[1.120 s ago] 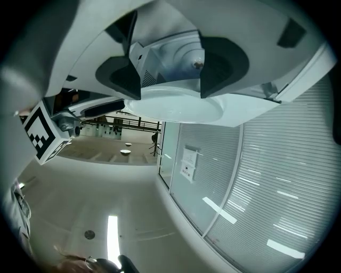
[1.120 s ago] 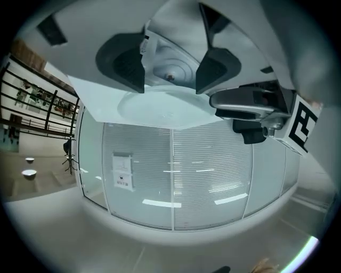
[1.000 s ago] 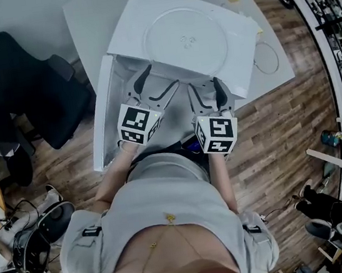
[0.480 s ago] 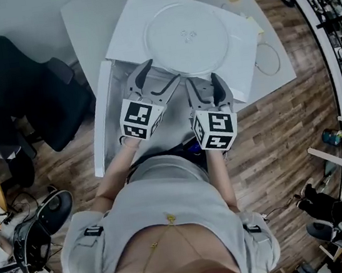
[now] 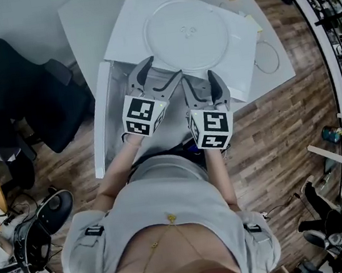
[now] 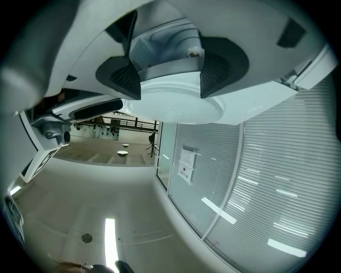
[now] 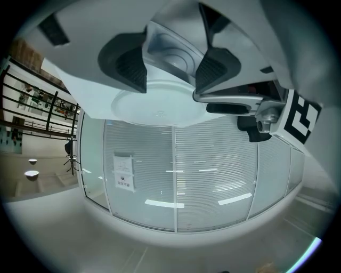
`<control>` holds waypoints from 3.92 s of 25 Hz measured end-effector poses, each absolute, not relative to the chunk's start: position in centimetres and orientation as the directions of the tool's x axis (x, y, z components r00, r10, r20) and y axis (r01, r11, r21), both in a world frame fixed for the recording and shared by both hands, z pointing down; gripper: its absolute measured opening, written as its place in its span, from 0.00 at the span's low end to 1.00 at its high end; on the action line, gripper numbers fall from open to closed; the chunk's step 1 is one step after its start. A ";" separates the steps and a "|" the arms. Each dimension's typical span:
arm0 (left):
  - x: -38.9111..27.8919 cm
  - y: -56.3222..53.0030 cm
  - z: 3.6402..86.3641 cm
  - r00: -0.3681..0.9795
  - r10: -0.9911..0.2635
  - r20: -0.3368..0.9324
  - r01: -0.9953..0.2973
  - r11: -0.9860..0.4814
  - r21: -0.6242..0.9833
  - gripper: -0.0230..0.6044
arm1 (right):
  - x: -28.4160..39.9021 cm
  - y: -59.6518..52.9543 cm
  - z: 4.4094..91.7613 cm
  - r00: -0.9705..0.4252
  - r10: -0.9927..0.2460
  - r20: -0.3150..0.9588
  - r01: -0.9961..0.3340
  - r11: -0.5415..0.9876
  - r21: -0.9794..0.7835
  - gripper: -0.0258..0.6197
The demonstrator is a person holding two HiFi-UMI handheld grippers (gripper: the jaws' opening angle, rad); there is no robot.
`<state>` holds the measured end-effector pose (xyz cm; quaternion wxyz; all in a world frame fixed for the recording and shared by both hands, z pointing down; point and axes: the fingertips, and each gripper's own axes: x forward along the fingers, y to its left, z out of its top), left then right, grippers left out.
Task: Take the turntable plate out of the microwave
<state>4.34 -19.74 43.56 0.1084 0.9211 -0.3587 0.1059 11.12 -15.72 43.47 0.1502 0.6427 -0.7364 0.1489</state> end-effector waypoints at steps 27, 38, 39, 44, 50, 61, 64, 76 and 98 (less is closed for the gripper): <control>3.8 -11.0 40.7 0.780 -0.606 0.155 -0.625 -0.747 0.225 0.15 | 12.5 -10.0 39.3 -0.346 -0.910 0.227 -0.938 0.343 -0.056 0.12; 6.3 -7.0 40.3 0.810 -0.566 0.151 -0.586 -0.776 0.234 0.09 | 11.2 -7.2 39.7 -0.438 -0.871 0.222 -0.897 0.440 -0.043 0.08; 6.5 -6.8 40.1 0.809 -0.568 0.149 -0.587 -0.777 0.228 0.09 | 11.1 -7.0 39.5 -0.446 -0.869 0.216 -0.893 0.448 -0.041 0.08; 6.6 -6.1 38.3 0.807 -0.580 0.109 -0.589 -0.780 0.214 0.09 | 10.2 -6.0 37.3 -0.509 -0.851 0.128 -0.860 0.510 -0.023 0.07; 5.8 -5.9 35.4 0.795 -0.605 0.043 -0.603 -0.783 0.154 0.09 | 9.3 -5.8 34.4 -0.537 -0.843 0.006 -0.843 0.537 -0.030 0.07; 5.1 -6.3 29.3 0.810 -0.581 -0.080 -0.574 -0.813 0.095 0.09 | 9.0 -6.0 28.9 -0.515 -0.854 -0.082 -0.857 0.513 0.045 0.07; 5.1 -6.3 28.6 0.806 -0.587 -0.076 -0.583 -0.809 0.068 0.09 | 8.8 -5.8 27.7 -0.517 -0.851 -0.091 -0.856 0.514 0.057 0.07; 5.4 -6.3 29.5 0.801 -0.596 -0.043 -0.591 -0.801 0.093 0.09 | 9.0 -6.0 28.6 -0.502 -0.863 -0.061 -0.865 0.502 0.008 0.07; 5.4 -7.2 31.0 0.819 -0.574 0.014 -0.569 -0.809 0.146 0.09 | 8.4 -6.8 29.9 -0.515 -0.857 -0.023 -0.856 0.516 -0.026 0.06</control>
